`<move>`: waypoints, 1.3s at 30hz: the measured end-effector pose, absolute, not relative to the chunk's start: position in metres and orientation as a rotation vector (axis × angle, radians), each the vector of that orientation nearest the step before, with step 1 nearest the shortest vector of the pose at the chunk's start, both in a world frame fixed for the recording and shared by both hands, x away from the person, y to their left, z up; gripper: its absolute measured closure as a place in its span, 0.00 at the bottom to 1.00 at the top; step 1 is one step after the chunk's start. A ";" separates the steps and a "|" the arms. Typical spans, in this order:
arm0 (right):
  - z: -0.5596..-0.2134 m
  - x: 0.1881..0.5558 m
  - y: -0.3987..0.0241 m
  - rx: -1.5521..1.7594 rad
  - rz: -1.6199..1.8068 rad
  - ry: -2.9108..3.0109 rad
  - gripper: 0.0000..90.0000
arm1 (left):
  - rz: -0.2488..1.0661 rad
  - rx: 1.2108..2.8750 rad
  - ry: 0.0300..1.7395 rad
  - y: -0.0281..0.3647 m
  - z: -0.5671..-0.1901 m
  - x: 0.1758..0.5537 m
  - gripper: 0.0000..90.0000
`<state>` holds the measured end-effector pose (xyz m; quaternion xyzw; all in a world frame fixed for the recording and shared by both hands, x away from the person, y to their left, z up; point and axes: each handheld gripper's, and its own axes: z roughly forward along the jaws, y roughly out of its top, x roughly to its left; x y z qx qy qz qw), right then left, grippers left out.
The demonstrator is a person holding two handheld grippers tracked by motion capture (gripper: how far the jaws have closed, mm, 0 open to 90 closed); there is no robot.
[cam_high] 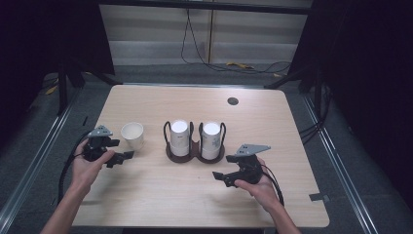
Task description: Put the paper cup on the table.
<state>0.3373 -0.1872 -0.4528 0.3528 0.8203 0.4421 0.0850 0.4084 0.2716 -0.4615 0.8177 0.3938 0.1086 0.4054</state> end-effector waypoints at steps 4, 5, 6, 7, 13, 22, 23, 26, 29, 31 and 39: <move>-0.450 0.335 -0.190 1.060 1.321 2.422 0.19 | 0.294 2.033 0.999 0.269 -0.463 0.397 0.21; -0.449 0.335 -0.190 1.058 1.320 2.416 0.19 | 0.299 2.024 0.994 0.268 -0.462 0.394 0.21; -0.449 0.335 -0.191 1.063 1.320 2.408 0.19 | 0.309 2.020 0.986 0.267 -0.462 0.390 0.21; -0.449 0.334 -0.192 1.068 1.318 2.404 0.19 | 0.338 2.021 0.972 0.265 -0.461 0.384 0.21; -0.448 0.330 -0.195 1.086 1.304 2.380 0.19 | 0.323 2.038 0.912 0.256 -0.463 0.364 0.22; -0.447 0.320 -0.196 1.108 1.277 2.342 0.19 | 0.274 2.016 0.891 0.234 -0.471 0.346 0.22; -0.448 0.319 -0.195 1.112 1.274 2.339 0.20 | 0.275 2.008 0.882 0.231 -0.471 0.345 0.22; -0.452 0.318 -0.192 1.121 1.280 2.327 0.20 | 0.244 1.988 0.880 0.221 -0.473 0.342 0.22; -0.455 0.317 -0.190 1.131 1.278 2.322 0.21 | 0.217 2.008 0.852 0.209 -0.478 0.339 0.22; -0.458 0.317 -0.190 1.156 1.277 2.310 0.21 | 0.211 2.000 0.863 0.205 -0.480 0.340 0.22; -0.471 0.315 -0.185 1.205 1.243 2.313 0.19 | 0.182 2.005 0.882 0.188 -0.490 0.345 0.22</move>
